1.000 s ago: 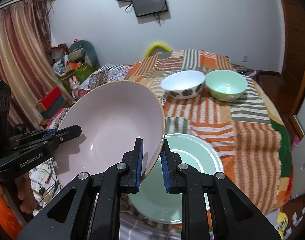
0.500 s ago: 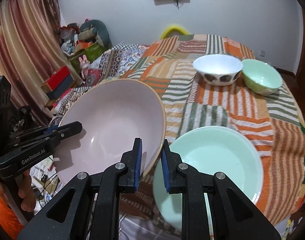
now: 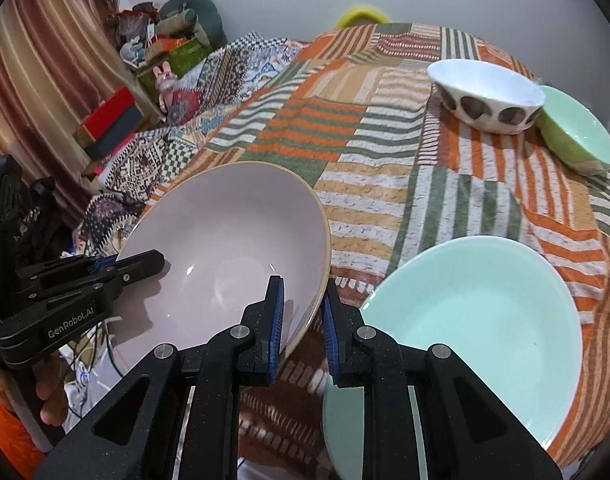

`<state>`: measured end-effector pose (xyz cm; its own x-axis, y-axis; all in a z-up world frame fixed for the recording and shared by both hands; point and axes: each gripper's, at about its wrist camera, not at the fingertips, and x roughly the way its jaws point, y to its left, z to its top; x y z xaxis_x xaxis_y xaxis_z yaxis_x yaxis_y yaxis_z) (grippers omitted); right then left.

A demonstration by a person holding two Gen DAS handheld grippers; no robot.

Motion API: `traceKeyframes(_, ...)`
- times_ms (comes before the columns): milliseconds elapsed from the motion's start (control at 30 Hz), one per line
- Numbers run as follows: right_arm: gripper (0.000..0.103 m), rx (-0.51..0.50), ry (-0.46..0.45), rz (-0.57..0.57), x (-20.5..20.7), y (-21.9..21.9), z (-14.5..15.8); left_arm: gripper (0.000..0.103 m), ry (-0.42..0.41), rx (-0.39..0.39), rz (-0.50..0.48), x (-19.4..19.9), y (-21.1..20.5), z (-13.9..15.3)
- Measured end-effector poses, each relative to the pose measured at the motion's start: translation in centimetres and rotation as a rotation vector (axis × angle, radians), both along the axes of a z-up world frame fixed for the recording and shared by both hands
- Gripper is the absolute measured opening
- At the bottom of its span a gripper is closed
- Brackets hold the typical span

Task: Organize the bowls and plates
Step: 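Lower the pink bowl onto the bedspread and open both grippers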

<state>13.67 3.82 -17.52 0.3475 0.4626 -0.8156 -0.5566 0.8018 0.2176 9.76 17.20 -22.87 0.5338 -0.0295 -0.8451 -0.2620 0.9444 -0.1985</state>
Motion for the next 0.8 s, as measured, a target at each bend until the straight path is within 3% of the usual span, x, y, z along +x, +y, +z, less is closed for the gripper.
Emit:
traceKeyframes(333, 0.017, -0.013, 0.010, 0.012, 2.3, 1.1, -1.1, 0.015, 0.006, 0.064, -0.012, 1.5, 0.1, -0.6)
traceKeyframes(567, 0.019, 0.003, 0.035, 0.010, 2.8, 1.0, -1.2, 0.029, 0.006, 0.019, -0.025, 1.4, 0.0, -1.2)
traceKeyframes(700, 0.019, -0.001, 0.031, 0.010, 2.4, 0.8, -0.7, 0.030, 0.017, -0.066, 0.001, 0.9, 0.9, -1.4)
traceKeyframes(800, 0.021, 0.005, 0.009, 0.010, 2.1, 0.1, 0.3, 0.032, 0.014, -0.071, 0.031, 0.3, 1.3, -1.0)
